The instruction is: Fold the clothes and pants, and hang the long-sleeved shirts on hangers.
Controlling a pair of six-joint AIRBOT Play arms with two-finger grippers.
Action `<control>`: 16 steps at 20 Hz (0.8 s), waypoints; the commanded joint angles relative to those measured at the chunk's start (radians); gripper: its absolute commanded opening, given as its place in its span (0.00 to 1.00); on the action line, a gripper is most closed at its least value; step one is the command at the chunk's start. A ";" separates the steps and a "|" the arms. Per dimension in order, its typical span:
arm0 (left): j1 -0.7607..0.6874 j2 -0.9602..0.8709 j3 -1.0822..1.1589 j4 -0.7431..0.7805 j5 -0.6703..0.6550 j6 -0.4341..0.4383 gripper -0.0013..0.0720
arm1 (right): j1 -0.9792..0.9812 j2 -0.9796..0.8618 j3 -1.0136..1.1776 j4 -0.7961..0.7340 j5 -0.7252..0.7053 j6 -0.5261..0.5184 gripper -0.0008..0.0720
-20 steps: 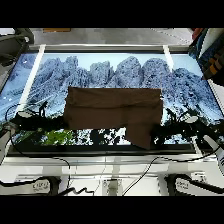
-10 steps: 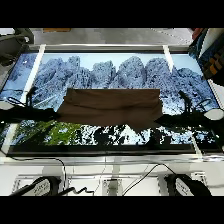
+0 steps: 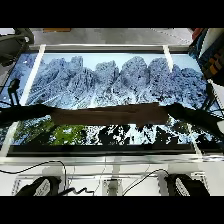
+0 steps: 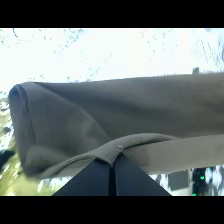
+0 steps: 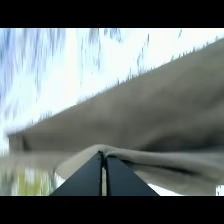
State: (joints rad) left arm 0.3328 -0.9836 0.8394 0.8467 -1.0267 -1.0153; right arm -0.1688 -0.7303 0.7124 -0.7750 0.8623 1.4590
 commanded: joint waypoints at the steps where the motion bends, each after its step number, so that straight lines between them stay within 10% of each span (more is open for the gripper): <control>1: -0.063 -0.094 -0.081 -0.112 0.188 -0.002 0.04 | 0.115 -0.156 -0.012 0.003 -0.336 0.055 0.04; 7: -0.133 -0.332 -0.083 -0.377 0.411 0.006 0.05 | 0.187 -0.512 -0.010 0.013 -0.600 0.059 0.07; 8: -0.130 -0.344 -0.082 -0.389 0.423 0.014 0.07 | 0.188 -0.535 -0.010 0.012 -0.592 0.059 0.33; 9: -0.127 -0.347 -0.082 -0.375 0.426 0.019 0.25 | 0.188 -0.542 -0.010 0.010 -0.587 0.058 0.68; 10: -0.119 -0.344 -0.082 -0.368 0.424 0.059 0.73 | 0.187 -0.541 -0.009 0.002 -0.584 0.058 0.84; 11: -0.105 -0.338 -0.082 -0.365 0.416 0.090 1.00 | 0.187 -0.536 -0.005 -0.015 -0.580 0.058 0.84; 16: 0.035 -0.257 -0.082 -0.161 0.314 0.103 0.99 | 0.187 -0.520 0.049 -0.203 -0.480 0.058 0.83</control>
State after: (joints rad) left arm 0.3008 -1.2724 0.7578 0.5663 -0.6571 -0.9302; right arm 0.0166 -1.2465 0.7338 -0.8719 0.3275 1.5166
